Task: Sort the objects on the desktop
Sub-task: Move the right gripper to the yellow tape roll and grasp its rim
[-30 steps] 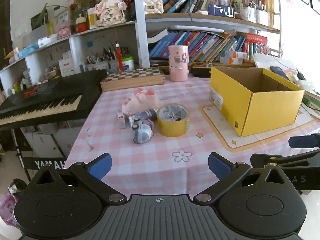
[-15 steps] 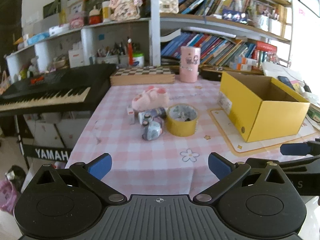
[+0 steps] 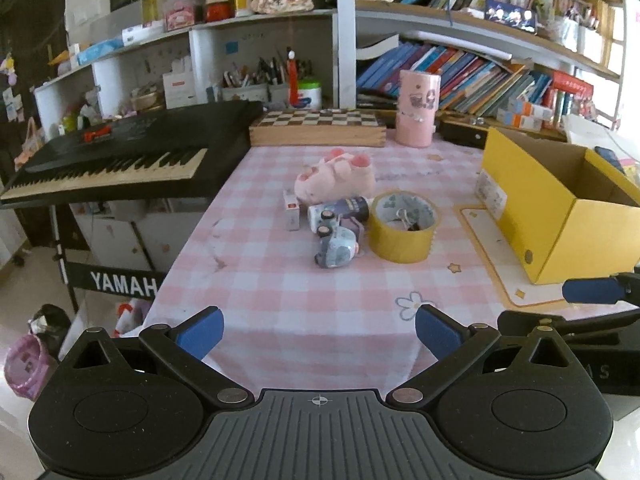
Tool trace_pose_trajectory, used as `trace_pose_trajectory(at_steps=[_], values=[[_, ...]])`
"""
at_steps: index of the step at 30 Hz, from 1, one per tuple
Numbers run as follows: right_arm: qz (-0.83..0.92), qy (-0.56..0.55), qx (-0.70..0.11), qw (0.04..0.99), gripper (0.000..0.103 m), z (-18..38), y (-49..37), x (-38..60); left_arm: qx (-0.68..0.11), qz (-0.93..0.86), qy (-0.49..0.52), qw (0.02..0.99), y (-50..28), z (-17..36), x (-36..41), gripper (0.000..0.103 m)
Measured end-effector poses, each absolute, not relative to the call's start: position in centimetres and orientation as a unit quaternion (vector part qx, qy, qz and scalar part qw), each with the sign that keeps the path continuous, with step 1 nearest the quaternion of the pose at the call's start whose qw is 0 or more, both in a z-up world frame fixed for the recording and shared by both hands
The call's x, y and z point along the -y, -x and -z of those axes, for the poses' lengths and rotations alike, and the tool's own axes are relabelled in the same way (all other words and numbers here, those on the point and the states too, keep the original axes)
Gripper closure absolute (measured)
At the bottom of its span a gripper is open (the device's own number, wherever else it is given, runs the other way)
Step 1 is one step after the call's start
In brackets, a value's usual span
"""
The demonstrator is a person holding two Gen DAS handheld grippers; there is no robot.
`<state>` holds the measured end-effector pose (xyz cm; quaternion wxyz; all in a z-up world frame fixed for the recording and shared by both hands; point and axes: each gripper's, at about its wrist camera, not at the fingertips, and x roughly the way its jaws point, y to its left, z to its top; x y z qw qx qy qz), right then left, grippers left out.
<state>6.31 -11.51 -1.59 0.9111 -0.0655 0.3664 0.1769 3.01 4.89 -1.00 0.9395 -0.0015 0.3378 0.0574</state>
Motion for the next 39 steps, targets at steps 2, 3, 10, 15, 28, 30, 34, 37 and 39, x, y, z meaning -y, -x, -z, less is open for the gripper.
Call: trace_pose_trajectory(at_steps=[2,3,10,15,28,30,34,37,39], values=[[-0.182,0.065,-0.368,0.910,0.034,1.7,-7.5,11.3,-0.344,-0.061,-0.002,0.937,-3.8,1.1,-4.9,0.001],[-0.184,0.064,-0.369,0.909,0.034,1.7,-8.0,11.3,-0.345,-0.063,-0.003,0.937,-4.2,1.1,-4.9,0.002],[-0.212,0.074,-0.376,0.899,0.035,2.2,-12.6,9.9,-0.359,-0.084,0.006,0.930,-7.6,1.6,-5.7,0.005],[-0.223,0.082,-0.392,0.889,0.026,2.9,-16.1,9.0,-0.365,-0.102,0.018,0.925,-9.9,1.8,-6.4,0.006],[-0.254,0.100,-0.427,0.862,0.008,5.6,-22.6,5.7,-0.381,-0.123,0.029,0.916,-13.0,2.1,-7.5,0.006],[-0.258,0.105,-0.429,0.859,0.007,5.8,-23.3,5.2,-0.383,-0.126,0.032,0.915,-13.3,2.1,-7.7,0.006],[-0.256,0.113,-0.428,0.859,0.008,6.3,-24.6,4.6,-0.390,-0.126,0.034,0.912,-13.9,2.2,-7.8,0.006],[-0.268,0.109,-0.427,0.857,0.019,6.2,-25.7,4.7,-0.397,-0.117,0.024,0.910,-14.5,2.3,-7.3,0.006],[-0.266,0.092,-0.423,0.861,0.020,5.8,-26.2,5.1,-0.399,-0.108,0.019,0.910,-14.9,2.4,-6.9,0.006]])
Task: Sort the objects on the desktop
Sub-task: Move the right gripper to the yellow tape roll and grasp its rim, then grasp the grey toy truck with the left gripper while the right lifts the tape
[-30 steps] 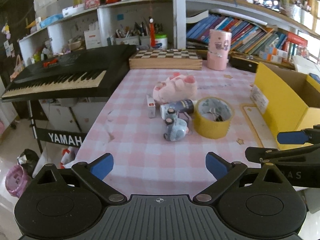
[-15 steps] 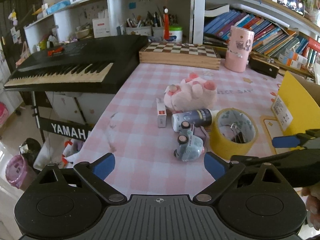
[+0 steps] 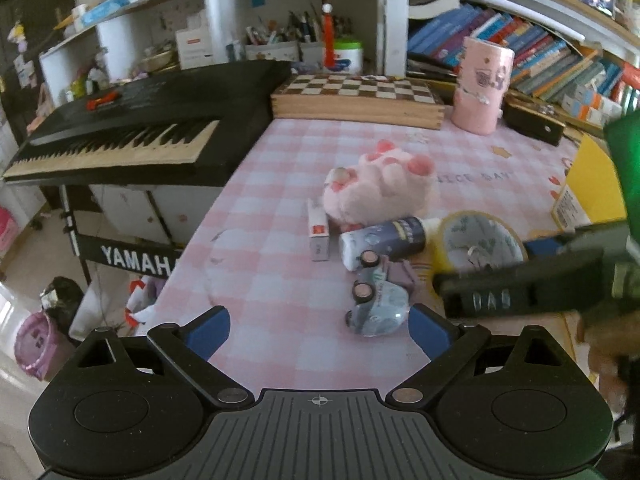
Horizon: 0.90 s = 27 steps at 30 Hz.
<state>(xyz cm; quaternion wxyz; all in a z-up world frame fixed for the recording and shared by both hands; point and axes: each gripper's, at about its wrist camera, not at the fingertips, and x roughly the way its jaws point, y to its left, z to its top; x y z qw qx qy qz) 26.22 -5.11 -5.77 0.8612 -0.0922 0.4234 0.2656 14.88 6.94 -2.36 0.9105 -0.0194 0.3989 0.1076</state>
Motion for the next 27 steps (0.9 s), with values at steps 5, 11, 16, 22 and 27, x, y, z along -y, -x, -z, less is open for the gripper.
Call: trace_pose_trajectory(at_steps=[5,11,16,22,27], values=[[-0.260,0.041,-0.384,0.885,0.020,3.3,-26.7,7.2,-0.410,-0.077,0.003,0.909,-16.2,2.7,-5.7,0.006],[-0.253,0.033,-0.344,0.904,0.020,1.0,-26.6,8.6,-0.425,-0.067,-0.005,0.903,-19.0,4.2,-4.7,0.011],[-0.254,0.045,-0.336,0.906,0.020,0.7,-26.2,9.3,-0.434,-0.084,0.008,0.897,-20.3,5.3,-5.2,0.029],[-0.254,0.055,-0.343,0.903,0.020,0.8,-25.3,9.8,-0.446,-0.059,0.011,0.893,-21.2,6.9,-4.9,0.058],[-0.244,0.058,-0.342,0.905,0.020,0.5,-24.2,10.2,-0.422,-0.065,0.017,0.904,-20.4,5.7,-5.3,0.059]])
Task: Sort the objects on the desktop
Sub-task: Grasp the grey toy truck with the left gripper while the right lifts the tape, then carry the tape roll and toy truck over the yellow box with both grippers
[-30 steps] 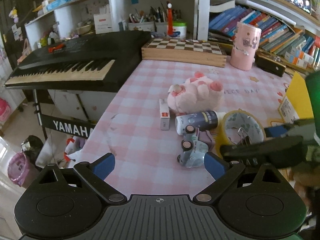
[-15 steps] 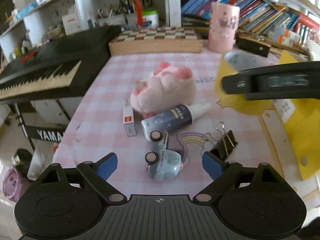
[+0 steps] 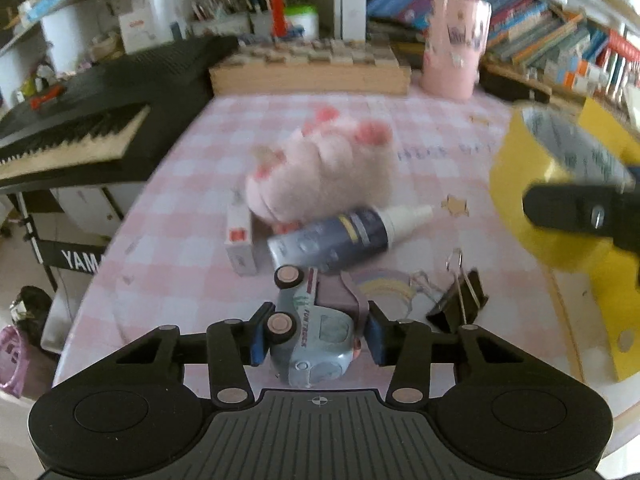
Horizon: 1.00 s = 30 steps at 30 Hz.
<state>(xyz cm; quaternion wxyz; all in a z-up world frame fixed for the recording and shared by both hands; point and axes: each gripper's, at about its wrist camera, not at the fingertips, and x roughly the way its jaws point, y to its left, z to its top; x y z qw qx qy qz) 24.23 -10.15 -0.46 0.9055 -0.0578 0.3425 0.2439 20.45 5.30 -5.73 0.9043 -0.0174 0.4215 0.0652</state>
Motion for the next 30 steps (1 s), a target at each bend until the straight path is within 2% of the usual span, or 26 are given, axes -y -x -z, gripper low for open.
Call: trace_pose_trajectory(at_steps=[13,30], values=[[-0.215,0.041,-0.352,0.910,0.020,-0.4,-19.9,10.4,-0.333,-0.021,0.065,0.941,-14.5,-1.2,-7.0,0.058],[-0.163,0.017,-0.370,0.914,0.020,-0.7,-10.3,10.5,-0.337,0.045,0.053,0.939,-6.6,-1.0,-7.5,0.058]])
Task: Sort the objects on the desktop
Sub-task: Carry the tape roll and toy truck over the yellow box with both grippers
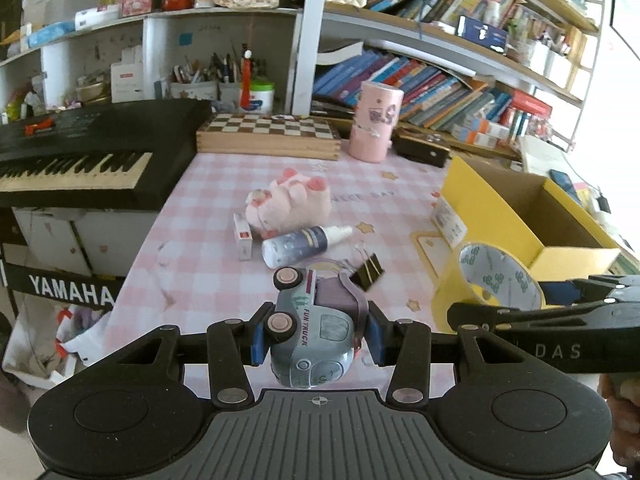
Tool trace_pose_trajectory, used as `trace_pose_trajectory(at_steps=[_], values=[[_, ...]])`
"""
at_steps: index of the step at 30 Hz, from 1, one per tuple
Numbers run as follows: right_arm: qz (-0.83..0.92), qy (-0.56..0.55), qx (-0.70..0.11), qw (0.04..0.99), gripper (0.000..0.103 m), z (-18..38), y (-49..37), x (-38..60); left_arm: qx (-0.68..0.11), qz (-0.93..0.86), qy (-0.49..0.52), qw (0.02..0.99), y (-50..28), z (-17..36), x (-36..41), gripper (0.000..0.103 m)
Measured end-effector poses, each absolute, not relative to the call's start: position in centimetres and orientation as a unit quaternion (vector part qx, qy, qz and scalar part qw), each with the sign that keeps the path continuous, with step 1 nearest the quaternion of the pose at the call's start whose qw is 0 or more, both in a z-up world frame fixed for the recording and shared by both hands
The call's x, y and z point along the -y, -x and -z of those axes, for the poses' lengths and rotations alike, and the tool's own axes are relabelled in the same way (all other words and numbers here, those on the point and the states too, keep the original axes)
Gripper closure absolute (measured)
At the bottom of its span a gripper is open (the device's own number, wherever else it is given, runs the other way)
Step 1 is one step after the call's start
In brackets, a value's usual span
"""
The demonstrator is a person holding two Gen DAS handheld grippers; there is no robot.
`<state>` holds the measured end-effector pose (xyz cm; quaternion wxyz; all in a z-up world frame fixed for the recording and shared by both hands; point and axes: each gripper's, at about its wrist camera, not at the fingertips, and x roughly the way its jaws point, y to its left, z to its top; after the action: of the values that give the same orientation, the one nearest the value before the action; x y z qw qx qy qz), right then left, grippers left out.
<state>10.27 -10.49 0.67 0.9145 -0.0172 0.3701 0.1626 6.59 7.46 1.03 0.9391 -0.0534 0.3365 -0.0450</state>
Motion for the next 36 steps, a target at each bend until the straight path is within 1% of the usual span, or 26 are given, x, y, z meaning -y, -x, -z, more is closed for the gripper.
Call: trace_pose_trajectory(at_steps=[16,26,36], values=[[-0.084,-0.016,-0.390,0.917,0.020,0.3,-2.1,12.9,-0.335,0.141,0.013,0.931,-2.4,-0.8,-4.6,0.058],[-0.041,-0.037,-0.399,0.915,0.020,0.6,0.2,14.9,-0.337,0.180,0.004,0.924,-1.9,-0.4,-2.7,0.058],[0.005,-0.053,-0.396,0.917,0.020,0.7,0.9,18.3,-0.329,0.234,-0.021,0.915,-3.2,-0.5,1.4,0.058]])
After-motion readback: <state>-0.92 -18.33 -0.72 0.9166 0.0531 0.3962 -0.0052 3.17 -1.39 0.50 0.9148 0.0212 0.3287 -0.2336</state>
